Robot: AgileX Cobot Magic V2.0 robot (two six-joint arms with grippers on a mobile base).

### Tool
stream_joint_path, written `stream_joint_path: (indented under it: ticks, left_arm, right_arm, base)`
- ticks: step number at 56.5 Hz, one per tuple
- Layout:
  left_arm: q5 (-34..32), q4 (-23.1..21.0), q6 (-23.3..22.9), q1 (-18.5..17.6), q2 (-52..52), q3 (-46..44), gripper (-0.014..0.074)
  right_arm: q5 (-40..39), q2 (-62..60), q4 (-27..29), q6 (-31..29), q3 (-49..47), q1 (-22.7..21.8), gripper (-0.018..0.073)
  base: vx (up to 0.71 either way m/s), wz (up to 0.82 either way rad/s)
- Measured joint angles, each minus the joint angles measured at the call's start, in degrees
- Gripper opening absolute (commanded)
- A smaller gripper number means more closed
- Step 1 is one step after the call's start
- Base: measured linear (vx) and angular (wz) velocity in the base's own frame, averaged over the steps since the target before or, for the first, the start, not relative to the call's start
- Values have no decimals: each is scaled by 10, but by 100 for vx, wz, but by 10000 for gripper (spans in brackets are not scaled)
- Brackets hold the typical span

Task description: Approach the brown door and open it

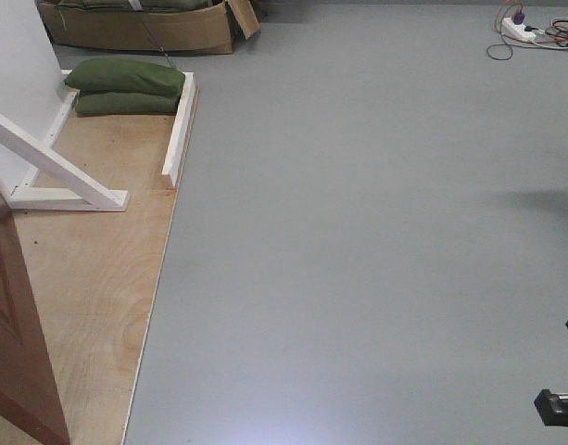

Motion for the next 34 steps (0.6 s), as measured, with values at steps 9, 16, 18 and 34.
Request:
stream_joint_path:
  ticks: [9,16,18,34]
  left_arm:
    - [10,0,-4,-53,8,-1,-6]
    - [-18,5,-13,-81,10,-1,-6]
    - [-24,5,-15,-88,11,-1,-6]
    - [-19,4,-15,-156,11,-1,-6]
  right_arm:
    - [0,0,0,0,0,0,0]
    - [0,0,0,0,0,0,0]
    - [0,0,0,0,0,0,0]
    - [0,0,0,0,0,0,0]
  base:
    - [0,0]
    - [0,0]
    - [0,0]
    - [0,0]
